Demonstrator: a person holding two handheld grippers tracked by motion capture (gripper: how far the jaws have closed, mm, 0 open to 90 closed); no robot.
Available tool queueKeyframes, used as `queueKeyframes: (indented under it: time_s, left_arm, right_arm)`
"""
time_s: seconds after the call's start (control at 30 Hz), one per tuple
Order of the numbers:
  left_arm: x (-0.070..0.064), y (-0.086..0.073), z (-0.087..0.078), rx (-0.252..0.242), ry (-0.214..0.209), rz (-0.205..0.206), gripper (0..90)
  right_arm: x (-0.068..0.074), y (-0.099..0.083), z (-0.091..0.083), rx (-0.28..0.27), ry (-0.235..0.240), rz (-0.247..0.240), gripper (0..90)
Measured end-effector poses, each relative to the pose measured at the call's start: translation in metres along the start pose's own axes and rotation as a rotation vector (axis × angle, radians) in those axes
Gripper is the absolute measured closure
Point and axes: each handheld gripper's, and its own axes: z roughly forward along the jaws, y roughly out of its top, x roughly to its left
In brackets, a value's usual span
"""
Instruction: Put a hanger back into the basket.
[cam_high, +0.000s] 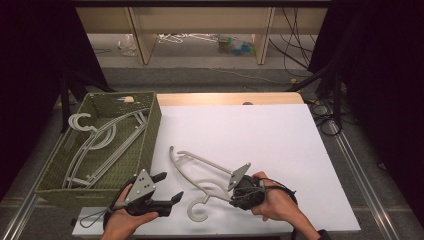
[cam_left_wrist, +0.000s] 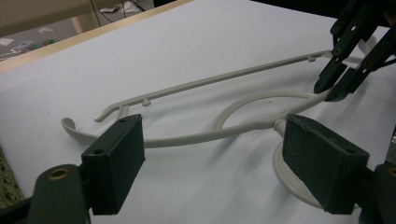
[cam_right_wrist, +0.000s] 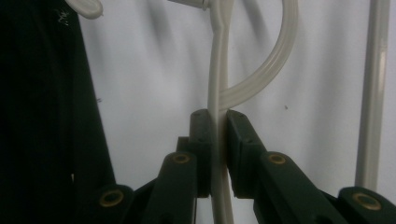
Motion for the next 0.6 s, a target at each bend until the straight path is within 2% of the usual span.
queueKeyframes:
  time_s: [0.03,0.13,0.17,0.33,0.37,0.4,0.5,0.6]
  left_arm:
    - [0.0,0.0,0.002,-0.001,0.0,0.009,21.3]
    - [0.001,0.001,0.011,0.03,-0.001,0.073,22.1]
    - [0.001,0.0,0.014,0.041,-0.008,0.073,22.7]
    - [-0.002,0.002,0.031,0.082,-0.024,0.156,24.4]
    - [-0.002,0.003,0.034,0.096,-0.029,0.178,24.6]
    - [-0.003,0.003,0.038,0.1,-0.044,0.181,25.1]
    - [-0.004,0.005,0.05,0.131,-0.051,0.232,27.2]
    - [-0.006,0.008,0.059,0.153,-0.101,0.289,28.7]
  right_arm:
    - [0.0,-0.001,-0.002,-0.004,0.003,-0.002,82.1]
    - [0.001,-0.001,-0.011,-0.015,0.009,-0.02,82.1]
    - [0.0,-0.001,-0.013,-0.021,0.009,-0.026,82.1]
    - [-0.001,-0.002,-0.025,-0.04,0.013,-0.032,82.2]
    - [-0.001,-0.003,-0.026,-0.045,0.016,-0.038,82.3]
    - [0.0,-0.003,-0.027,-0.046,0.018,-0.038,82.3]
    - [0.002,-0.002,-0.029,-0.043,0.023,-0.052,82.3]
    - [0.003,-0.001,-0.029,-0.051,0.03,-0.057,82.3]
